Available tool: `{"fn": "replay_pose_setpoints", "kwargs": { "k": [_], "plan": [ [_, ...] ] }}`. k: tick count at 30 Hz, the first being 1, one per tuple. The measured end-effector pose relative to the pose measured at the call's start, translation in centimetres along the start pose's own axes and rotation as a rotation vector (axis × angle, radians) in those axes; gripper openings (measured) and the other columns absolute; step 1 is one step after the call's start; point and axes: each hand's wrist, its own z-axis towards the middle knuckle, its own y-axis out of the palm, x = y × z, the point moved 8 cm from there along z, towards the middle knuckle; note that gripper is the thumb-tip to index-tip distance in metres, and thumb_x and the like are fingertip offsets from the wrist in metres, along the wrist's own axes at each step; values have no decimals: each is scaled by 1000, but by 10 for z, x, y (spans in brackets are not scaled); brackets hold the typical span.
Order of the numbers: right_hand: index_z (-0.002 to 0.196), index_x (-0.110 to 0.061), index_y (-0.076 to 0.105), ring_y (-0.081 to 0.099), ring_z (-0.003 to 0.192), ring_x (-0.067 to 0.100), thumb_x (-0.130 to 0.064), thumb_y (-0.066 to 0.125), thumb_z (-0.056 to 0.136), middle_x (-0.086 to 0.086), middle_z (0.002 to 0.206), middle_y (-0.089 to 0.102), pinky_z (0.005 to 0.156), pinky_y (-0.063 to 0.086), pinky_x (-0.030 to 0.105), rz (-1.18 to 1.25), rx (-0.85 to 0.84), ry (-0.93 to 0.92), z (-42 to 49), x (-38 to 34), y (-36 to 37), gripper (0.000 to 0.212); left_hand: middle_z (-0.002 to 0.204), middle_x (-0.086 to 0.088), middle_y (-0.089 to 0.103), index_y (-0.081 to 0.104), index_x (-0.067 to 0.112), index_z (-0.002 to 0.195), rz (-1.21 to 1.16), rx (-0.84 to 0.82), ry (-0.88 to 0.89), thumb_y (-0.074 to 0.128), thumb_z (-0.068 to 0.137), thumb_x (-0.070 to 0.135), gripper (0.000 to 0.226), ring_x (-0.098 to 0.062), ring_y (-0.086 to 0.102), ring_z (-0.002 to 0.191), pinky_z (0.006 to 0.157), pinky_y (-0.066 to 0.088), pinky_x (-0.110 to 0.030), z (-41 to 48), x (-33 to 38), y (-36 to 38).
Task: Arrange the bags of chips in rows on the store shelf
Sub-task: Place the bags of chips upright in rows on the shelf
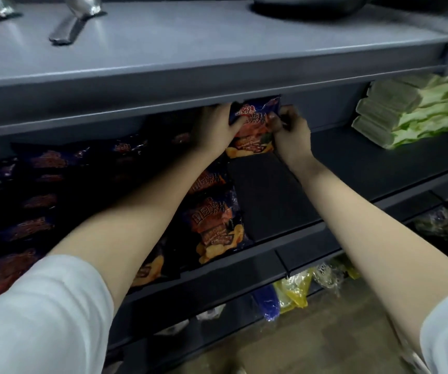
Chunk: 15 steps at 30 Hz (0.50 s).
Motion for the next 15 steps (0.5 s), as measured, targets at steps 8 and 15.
{"fn": "replay_pose_setpoints", "kwargs": {
  "k": [8, 15],
  "plan": [
    [109, -5, 52, 56, 76, 0, -18, 45, 97, -4, 91, 61, 66, 40, 12, 28, 22, -160, -75, -89, 65, 19, 128, -14, 57, 50, 4, 130, 39, -15, -57, 60, 87, 42, 58, -31, 52, 120, 102, 38, -36, -52, -37, -118],
    [98, -6, 43, 53, 77, 19, -16, 40, 99, 6, 88, 56, 60, 37, 21, 106, 252, 36, -123, -50, 110, 10, 156, -5, 19, 28, 23, 144, 120, -141, 0, 38, 86, 45, 63, -28, 12, 143, 114, 10, -57, -223, -8, -129]
  ]
}}
